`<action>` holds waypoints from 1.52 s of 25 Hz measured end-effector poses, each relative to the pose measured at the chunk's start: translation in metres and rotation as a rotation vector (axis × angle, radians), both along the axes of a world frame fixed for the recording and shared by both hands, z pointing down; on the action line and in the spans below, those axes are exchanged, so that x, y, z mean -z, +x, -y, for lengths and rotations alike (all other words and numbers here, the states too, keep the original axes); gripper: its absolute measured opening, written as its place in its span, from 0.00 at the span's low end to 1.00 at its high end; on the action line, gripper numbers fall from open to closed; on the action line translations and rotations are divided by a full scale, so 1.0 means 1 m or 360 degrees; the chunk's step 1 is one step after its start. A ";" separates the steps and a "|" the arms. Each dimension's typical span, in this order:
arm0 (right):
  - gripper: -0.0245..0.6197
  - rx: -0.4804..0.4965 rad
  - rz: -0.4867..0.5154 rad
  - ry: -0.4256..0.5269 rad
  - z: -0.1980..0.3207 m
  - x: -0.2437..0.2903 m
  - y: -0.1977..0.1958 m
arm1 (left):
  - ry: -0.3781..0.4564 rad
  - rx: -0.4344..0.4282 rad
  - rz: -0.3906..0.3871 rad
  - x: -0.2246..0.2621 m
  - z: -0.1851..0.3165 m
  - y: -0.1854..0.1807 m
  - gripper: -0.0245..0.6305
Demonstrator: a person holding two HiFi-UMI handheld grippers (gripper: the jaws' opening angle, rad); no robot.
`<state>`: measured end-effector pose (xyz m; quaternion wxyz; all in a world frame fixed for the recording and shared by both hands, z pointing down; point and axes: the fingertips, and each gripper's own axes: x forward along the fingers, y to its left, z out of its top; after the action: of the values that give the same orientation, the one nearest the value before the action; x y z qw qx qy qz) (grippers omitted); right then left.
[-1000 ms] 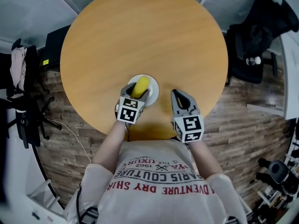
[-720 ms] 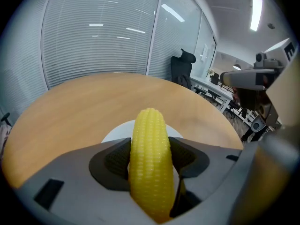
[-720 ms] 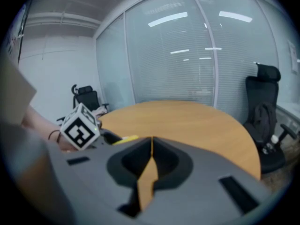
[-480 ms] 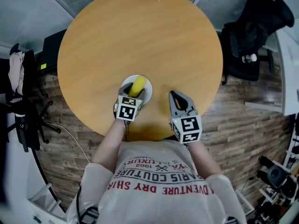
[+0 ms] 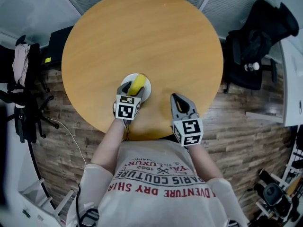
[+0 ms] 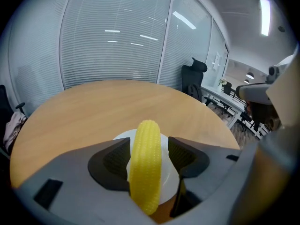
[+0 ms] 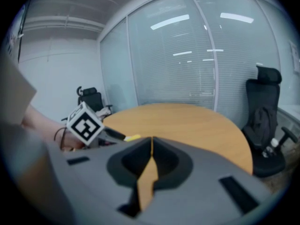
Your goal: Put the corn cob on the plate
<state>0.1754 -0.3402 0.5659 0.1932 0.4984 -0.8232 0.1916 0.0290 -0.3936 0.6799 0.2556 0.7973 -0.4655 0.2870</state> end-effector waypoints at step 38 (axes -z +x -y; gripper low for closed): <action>0.08 0.0355 0.0157 0.0425 -0.006 0.109 -0.003 | 0.1124 0.0166 -0.0324 0.282 -0.078 -0.006 0.09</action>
<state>0.1722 -0.3339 0.4564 0.1048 0.4150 -0.9000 0.0822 0.0234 -0.3160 0.3983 0.0240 0.8360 -0.5480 0.0145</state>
